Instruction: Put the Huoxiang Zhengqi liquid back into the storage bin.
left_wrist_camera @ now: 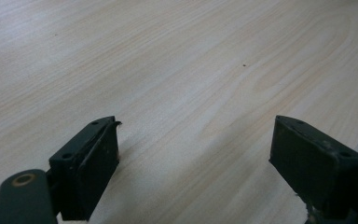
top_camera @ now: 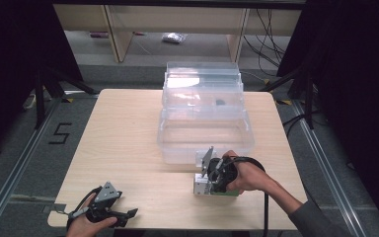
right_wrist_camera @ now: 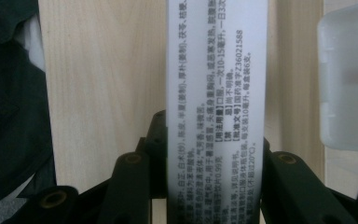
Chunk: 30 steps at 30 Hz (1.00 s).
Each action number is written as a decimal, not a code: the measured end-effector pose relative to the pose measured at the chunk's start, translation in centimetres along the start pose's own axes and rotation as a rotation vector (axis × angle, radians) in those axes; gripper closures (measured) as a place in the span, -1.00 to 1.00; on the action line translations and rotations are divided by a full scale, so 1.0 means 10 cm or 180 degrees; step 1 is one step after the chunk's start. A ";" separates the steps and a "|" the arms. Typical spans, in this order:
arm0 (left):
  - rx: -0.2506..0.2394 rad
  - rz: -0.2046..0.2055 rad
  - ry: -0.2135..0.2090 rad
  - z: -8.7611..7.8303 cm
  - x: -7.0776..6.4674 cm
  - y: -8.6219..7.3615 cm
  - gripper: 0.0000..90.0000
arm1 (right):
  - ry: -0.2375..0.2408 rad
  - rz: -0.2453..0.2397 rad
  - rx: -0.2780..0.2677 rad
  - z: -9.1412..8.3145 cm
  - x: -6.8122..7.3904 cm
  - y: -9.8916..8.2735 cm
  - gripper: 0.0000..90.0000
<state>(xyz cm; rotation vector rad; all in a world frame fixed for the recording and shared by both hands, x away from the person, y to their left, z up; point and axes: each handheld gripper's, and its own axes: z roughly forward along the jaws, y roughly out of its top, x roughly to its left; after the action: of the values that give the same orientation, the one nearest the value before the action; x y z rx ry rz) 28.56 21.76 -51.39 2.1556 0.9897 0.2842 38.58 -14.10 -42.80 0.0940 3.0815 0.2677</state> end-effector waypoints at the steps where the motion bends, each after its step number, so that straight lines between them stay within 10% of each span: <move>1: -0.0027 -0.0038 0.0020 0.01 -0.01 0.00 -0.67 | -0.0010 0.0052 -0.0002 -0.02 0.01 -0.01 0.44; 30: -0.0033 -0.0020 0.0017 0.02 0.01 0.00 -0.67 | -0.0168 -0.0006 -0.0222 -0.93 -0.29 0.09 0.44</move>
<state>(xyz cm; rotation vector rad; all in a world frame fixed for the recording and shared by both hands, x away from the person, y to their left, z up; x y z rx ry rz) 28.71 21.72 -51.57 2.1431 0.9956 0.2917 41.07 -14.95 -33.42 0.0939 3.0160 0.3663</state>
